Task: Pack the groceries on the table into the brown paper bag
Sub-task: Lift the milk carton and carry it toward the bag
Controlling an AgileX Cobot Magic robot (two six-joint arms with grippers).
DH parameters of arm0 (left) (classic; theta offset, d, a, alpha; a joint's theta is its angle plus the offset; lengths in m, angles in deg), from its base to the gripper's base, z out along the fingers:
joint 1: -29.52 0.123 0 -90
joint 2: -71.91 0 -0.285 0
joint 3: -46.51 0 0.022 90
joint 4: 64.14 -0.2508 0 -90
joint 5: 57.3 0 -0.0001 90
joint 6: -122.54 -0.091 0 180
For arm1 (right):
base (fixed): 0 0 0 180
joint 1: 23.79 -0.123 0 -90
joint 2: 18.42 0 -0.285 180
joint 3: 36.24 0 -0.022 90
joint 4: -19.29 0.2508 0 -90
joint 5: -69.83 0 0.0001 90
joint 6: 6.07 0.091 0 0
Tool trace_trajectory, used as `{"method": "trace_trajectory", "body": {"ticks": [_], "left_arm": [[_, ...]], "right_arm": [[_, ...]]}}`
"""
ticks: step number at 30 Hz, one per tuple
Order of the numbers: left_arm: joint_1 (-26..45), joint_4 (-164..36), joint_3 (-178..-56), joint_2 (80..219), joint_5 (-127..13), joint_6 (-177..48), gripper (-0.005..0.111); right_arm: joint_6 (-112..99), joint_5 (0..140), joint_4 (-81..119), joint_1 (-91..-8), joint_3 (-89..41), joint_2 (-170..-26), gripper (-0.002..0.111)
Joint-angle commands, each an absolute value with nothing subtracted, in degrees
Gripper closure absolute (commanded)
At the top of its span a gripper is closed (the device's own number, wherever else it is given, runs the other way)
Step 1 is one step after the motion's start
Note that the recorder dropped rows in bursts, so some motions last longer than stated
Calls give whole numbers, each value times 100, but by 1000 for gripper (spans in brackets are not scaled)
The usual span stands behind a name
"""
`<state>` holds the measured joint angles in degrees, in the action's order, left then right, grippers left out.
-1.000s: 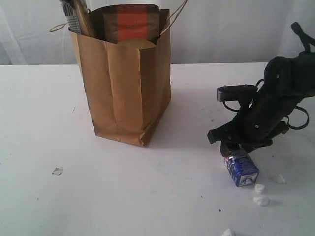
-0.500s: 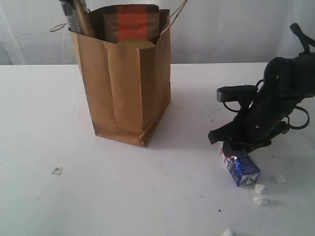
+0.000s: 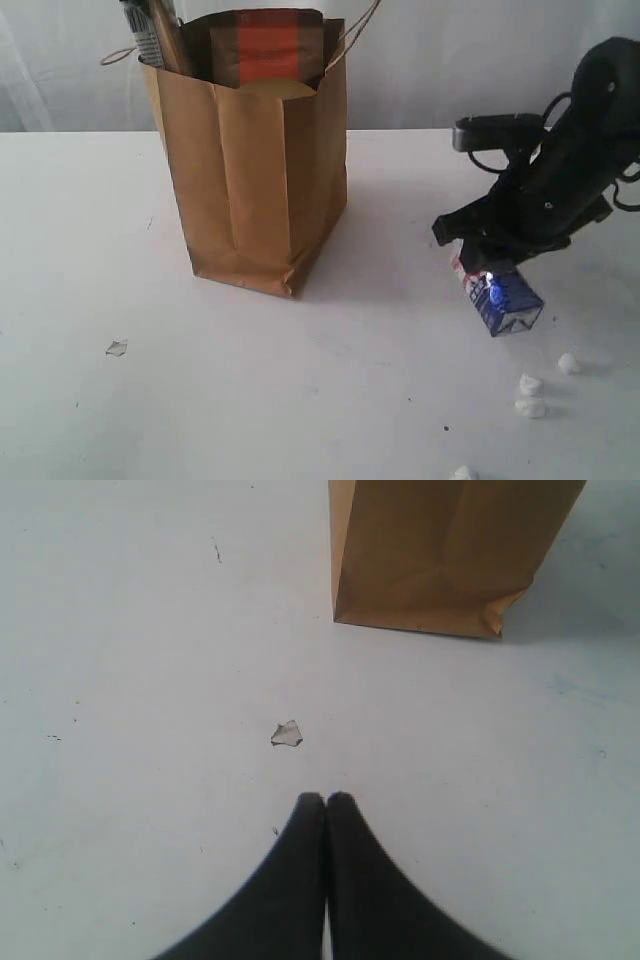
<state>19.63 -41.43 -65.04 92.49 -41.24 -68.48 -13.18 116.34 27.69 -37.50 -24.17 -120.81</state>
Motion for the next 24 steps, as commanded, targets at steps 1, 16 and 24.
{"method": "trace_trajectory", "body": {"ticks": [1,16,24], "left_arm": [[1943,-4109,-6486,9212,-4109,-6817,107],[1943,-4109,-6486,9212,-4109,-6817,107],[1943,-4109,-6486,9212,-4109,-6817,107]], "right_arm": [[-1377,11955,2736,-3713,-2712,-11582,92],[-1335,11112,2939,-3713,-4240,-9935,92],[-2193,9982,5399,-3804,-4588,-10162,92]]}}
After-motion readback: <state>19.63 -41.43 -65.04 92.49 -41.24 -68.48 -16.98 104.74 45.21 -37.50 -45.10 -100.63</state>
